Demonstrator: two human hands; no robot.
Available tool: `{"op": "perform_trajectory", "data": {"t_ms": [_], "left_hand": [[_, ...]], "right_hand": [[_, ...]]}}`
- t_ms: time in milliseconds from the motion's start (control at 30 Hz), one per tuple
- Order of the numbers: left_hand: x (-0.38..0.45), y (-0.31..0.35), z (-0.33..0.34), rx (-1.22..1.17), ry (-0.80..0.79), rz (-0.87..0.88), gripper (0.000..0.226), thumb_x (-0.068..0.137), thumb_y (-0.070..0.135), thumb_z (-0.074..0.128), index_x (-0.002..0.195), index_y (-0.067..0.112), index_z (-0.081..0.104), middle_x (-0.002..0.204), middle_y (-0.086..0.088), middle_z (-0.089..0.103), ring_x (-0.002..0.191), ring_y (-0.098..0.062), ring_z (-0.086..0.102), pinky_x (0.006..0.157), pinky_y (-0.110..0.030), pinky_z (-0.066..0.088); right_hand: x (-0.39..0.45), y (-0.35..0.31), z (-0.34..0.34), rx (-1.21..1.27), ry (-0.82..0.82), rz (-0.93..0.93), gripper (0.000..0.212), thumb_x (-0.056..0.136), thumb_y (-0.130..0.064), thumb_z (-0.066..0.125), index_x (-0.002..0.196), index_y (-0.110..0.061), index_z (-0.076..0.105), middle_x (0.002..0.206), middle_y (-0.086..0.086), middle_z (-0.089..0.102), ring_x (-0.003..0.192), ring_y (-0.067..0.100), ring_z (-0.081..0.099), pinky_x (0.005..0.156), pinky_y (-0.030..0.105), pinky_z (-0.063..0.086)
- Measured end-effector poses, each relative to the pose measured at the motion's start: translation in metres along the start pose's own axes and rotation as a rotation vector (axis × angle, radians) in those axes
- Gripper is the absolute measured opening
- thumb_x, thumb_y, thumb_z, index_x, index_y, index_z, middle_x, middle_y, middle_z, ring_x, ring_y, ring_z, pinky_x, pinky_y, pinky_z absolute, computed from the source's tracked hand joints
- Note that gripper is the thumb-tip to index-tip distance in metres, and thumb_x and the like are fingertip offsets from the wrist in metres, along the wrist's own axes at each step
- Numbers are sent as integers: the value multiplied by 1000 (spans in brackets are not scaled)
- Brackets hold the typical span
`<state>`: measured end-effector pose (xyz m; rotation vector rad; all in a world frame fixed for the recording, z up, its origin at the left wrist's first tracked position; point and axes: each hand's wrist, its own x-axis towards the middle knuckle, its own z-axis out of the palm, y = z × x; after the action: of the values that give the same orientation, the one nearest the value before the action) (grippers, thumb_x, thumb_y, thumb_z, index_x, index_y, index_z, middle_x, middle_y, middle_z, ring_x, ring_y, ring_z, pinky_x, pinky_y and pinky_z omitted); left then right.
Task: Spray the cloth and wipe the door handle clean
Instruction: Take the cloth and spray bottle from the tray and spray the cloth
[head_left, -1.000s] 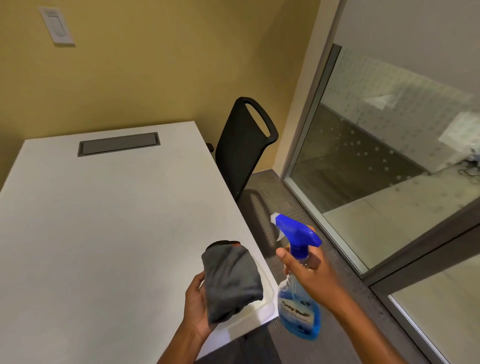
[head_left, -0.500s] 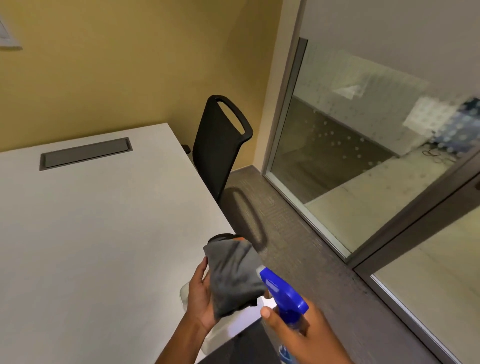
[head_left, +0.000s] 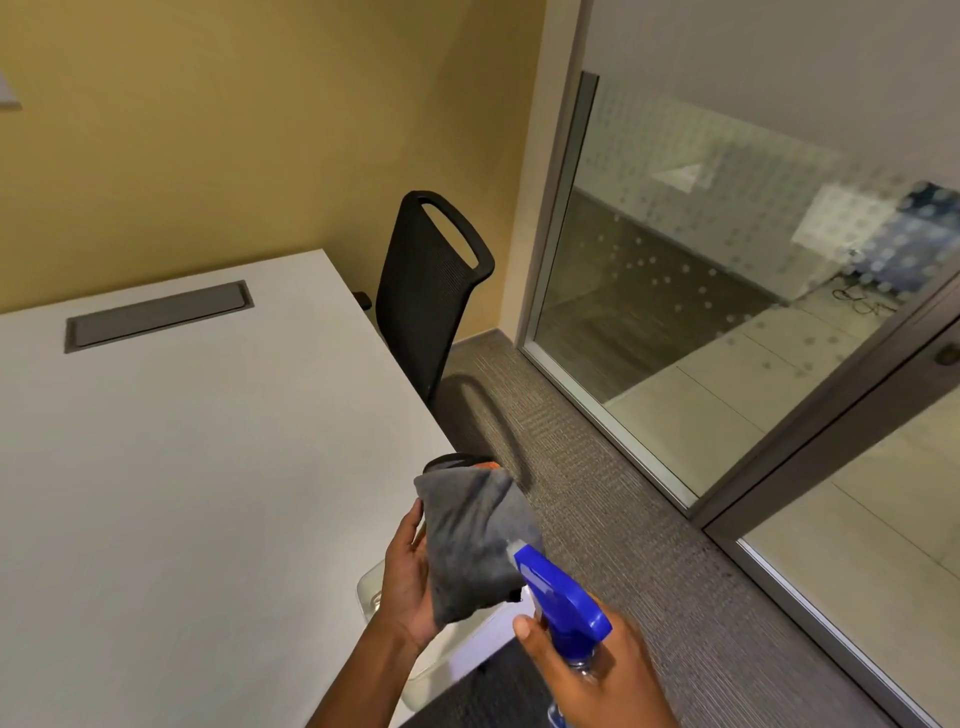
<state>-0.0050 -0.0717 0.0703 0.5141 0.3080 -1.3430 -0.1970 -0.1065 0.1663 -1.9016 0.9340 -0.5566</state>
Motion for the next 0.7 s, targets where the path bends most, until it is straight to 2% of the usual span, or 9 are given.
{"op": "perform_trajectory", "data": {"t_ms": [100, 200, 267, 400, 500, 600, 633, 700], "left_hand": [[1, -1, -1, 11, -2, 14, 57, 79, 54, 62, 120, 14, 70, 114, -16, 75, 97, -39, 75, 80, -52, 61], [3, -1, 0, 23, 22, 18, 62, 81, 56, 61, 129, 16, 64, 119, -15, 73, 102, -38, 73, 82, -51, 60], [3, 0, 1, 27, 35, 7, 63, 85, 58, 58, 134, 17, 61, 125, -15, 70, 110, -38, 68, 89, -52, 57], [3, 0, -1, 55, 69, -11, 68, 88, 61, 55, 142, 19, 55, 148, -15, 55, 126, -38, 56, 106, -54, 42], [3, 0, -2, 52, 75, -3, 71, 82, 60, 60, 141, 20, 56, 142, -15, 60, 124, -38, 58, 103, -53, 45], [2, 1, -4, 34, 67, 20, 71, 79, 57, 63, 140, 20, 57, 127, -15, 68, 117, -38, 63, 100, -51, 48], [2, 1, -4, 32, 61, 21, 71, 80, 57, 63, 140, 20, 57, 126, -15, 69, 116, -38, 64, 99, -51, 49], [0, 4, -6, 32, 50, 14, 70, 83, 57, 61, 143, 21, 54, 131, -14, 65, 118, -37, 62, 101, -50, 48]], "right_hand": [[0, 2, 4, -12, 15, -63, 47, 71, -63, 68, 83, -18, 73, 61, 4, 59, 53, 5, 55, 55, 24, 44], [-4, 5, 7, -21, 18, -73, 53, 72, -68, 65, 87, -18, 74, 62, 4, 57, 54, 8, 54, 57, 29, 46], [-5, 8, 7, -28, 15, -56, 44, 71, -66, 67, 88, -26, 72, 64, 2, 58, 56, 10, 56, 57, 29, 47], [-4, 12, 8, -24, 44, -38, 25, 68, -71, 65, 90, -59, 65, 65, -11, 62, 57, 6, 61, 53, 14, 45], [-3, 15, 9, -9, 49, -29, 28, 66, -69, 69, 92, -64, 62, 64, -22, 62, 58, -1, 60, 54, 7, 42], [-4, 14, 7, 35, 64, -18, 35, 61, -74, 69, 92, -59, 65, 57, -22, 60, 52, -2, 56, 52, 3, 38], [-4, 14, 7, 60, 56, -29, 39, 62, -76, 69, 95, -55, 67, 57, -19, 60, 50, 0, 55, 53, 4, 39], [-4, 15, 7, 150, 55, -7, 46, 60, -72, 74, 101, -51, 69, 66, -13, 68, 55, 6, 59, 62, 15, 49]]}}
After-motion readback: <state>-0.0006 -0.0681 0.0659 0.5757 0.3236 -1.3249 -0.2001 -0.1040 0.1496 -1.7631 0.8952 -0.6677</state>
